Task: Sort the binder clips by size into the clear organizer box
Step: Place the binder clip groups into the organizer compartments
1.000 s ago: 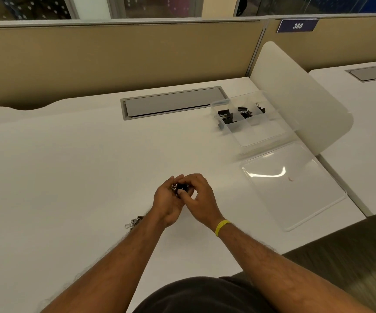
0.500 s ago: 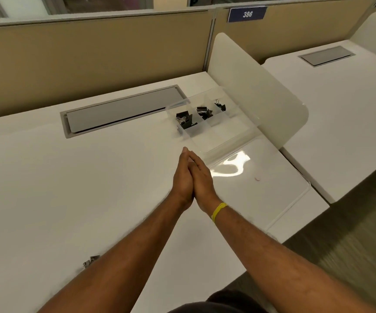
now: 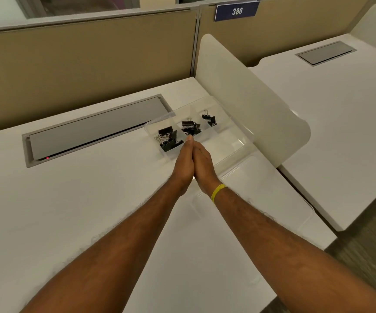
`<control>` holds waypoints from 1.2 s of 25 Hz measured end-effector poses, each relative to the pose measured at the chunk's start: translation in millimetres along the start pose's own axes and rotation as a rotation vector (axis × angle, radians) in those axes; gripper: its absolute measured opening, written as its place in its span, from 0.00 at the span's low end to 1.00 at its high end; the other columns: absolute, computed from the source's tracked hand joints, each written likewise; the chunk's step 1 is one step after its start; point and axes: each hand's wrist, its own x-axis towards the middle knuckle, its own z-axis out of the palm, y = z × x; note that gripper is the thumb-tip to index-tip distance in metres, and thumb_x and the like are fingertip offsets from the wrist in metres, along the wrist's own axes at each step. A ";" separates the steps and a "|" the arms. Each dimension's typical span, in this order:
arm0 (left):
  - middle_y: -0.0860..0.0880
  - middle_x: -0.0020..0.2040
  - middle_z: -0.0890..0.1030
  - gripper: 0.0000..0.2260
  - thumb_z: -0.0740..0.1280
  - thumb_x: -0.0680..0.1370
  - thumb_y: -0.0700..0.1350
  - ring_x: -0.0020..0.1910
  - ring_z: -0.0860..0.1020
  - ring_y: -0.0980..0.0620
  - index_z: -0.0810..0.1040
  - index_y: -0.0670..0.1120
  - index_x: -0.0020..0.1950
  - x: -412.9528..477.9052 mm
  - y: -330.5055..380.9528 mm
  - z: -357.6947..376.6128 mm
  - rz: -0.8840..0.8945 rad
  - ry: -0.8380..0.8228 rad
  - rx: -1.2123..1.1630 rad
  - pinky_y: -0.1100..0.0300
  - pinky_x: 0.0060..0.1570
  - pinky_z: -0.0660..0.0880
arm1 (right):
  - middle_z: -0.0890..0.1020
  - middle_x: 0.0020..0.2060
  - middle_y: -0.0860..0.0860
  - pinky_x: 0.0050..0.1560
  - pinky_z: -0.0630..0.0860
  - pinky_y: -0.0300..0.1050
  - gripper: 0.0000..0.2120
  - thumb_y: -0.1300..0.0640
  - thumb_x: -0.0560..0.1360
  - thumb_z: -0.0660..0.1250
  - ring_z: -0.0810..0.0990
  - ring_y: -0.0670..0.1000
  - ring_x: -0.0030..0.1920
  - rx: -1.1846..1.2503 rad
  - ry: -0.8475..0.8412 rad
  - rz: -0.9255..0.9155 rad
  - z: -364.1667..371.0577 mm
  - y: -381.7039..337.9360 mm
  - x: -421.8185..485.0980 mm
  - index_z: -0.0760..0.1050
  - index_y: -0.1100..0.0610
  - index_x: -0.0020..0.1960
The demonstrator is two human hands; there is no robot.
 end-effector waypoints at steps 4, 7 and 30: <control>0.52 0.73 0.68 0.21 0.47 0.84 0.54 0.65 0.65 0.65 0.62 0.49 0.75 17.6 -5.6 -7.1 0.040 0.056 0.078 0.69 0.62 0.61 | 0.79 0.62 0.48 0.62 0.70 0.35 0.17 0.52 0.83 0.53 0.75 0.44 0.63 0.051 0.010 -0.033 -18.5 -10.1 11.5 0.75 0.53 0.66; 0.58 0.69 0.68 0.22 0.48 0.84 0.54 0.63 0.66 0.68 0.60 0.50 0.77 26.1 -13.6 -25.1 0.101 0.104 0.149 0.72 0.63 0.62 | 0.77 0.64 0.49 0.67 0.66 0.39 0.17 0.53 0.83 0.53 0.73 0.46 0.66 0.036 0.006 -0.048 -33.2 -5.5 10.4 0.74 0.54 0.67; 0.54 0.74 0.66 0.27 0.57 0.79 0.63 0.72 0.64 0.56 0.64 0.52 0.75 -197.7 -78.1 -200.4 0.073 0.325 0.586 0.59 0.70 0.60 | 0.63 0.75 0.47 0.76 0.57 0.47 0.27 0.49 0.77 0.66 0.58 0.45 0.76 -0.612 -0.230 -0.423 20.2 55.2 -167.1 0.64 0.50 0.74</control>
